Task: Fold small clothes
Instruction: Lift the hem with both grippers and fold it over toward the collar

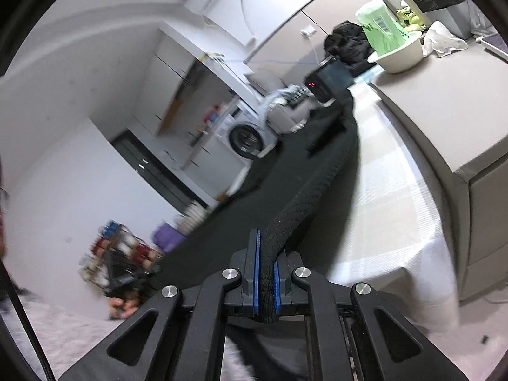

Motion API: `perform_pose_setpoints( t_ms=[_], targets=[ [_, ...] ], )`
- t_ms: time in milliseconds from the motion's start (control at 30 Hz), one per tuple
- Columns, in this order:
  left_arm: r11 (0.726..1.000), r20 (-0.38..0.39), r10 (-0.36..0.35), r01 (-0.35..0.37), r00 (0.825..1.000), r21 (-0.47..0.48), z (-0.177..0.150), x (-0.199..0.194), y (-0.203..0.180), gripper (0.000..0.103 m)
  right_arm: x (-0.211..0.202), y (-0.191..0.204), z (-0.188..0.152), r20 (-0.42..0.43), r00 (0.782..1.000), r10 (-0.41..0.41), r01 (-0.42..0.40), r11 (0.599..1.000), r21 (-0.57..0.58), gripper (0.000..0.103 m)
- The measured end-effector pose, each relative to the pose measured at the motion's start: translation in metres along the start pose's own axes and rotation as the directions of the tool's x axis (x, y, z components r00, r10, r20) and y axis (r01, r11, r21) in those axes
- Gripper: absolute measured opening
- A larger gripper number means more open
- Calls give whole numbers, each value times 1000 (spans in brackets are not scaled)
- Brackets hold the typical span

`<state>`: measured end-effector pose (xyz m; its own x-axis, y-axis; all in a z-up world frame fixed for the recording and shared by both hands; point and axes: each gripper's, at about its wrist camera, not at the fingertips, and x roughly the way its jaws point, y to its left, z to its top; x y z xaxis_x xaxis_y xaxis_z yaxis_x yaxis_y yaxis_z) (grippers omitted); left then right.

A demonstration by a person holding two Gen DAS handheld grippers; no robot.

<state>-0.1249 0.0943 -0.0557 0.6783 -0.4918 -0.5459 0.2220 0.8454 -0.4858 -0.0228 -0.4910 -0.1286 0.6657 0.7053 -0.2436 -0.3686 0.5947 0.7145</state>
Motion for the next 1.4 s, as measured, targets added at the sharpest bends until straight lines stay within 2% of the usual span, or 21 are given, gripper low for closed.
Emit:
perform_pose_setpoints(
  t_ms=[67,133,233,367,433,567,600,667,733,800,833,1000,1133,1200,1300,1367,1400],
  targets=[
    [1000,40,-28,28,999,-4,4,-12,2,4,-8,-2,4,31,998,46,-47,999,20,7],
    [1000,69,-26,26,997,-9,9,-19,4,4,-13,-2,8,50,997,54,-56,998,32,7],
    [1000,88,-10,12,996,-21,16,-22,8,2,-10,-5,10,45,999,8,-10,999,40,7],
    [999,99,-14,17,995,-30,22,-24,10,0,3,-6,13,44,999,-14,11,998,56,7],
    [1000,77,19,-18,997,-20,25,-21,10,0,6,-3,16,44,999,-28,26,998,49,7],
    [993,-28,112,-112,993,-28,18,-6,19,0,12,7,20,8,998,-64,64,998,5,7],
    [991,-58,131,-132,990,-29,14,-2,23,4,12,7,18,2,998,-69,69,998,2,7],
    [986,-133,148,-156,980,-51,4,5,34,17,12,8,15,-10,997,-82,82,997,5,7],
    [989,-173,126,-138,977,-59,-6,10,42,43,13,5,13,-21,995,-97,97,995,10,7],
    [987,-187,144,-155,972,-47,-15,13,44,58,15,4,11,-30,995,-100,100,995,15,7],
    [985,-201,157,-168,967,-39,-18,15,45,60,16,4,11,-31,994,-105,105,994,15,7],
    [992,-297,104,-120,949,-34,-33,23,49,61,20,7,11,-42,994,-104,104,995,6,7],
    [986,-346,113,-148,931,-75,-42,39,59,61,22,10,10,-49,993,-103,104,995,6,7],
    [981,-352,99,-150,931,-123,-45,47,67,61,23,9,10,-53,993,-102,102,995,8,7],
    [979,-345,44,-110,938,-173,-49,57,72,60,23,9,10,-54,993,-101,102,995,9,7],
    [982,-339,-2,-62,941,-178,-49,61,70,37,23,9,10,-55,993,-100,101,995,11,7],
    [988,-345,8,-61,939,-143,-49,62,64,19,23,9,9,-55,993,-102,103,995,12,7]
  ],
)
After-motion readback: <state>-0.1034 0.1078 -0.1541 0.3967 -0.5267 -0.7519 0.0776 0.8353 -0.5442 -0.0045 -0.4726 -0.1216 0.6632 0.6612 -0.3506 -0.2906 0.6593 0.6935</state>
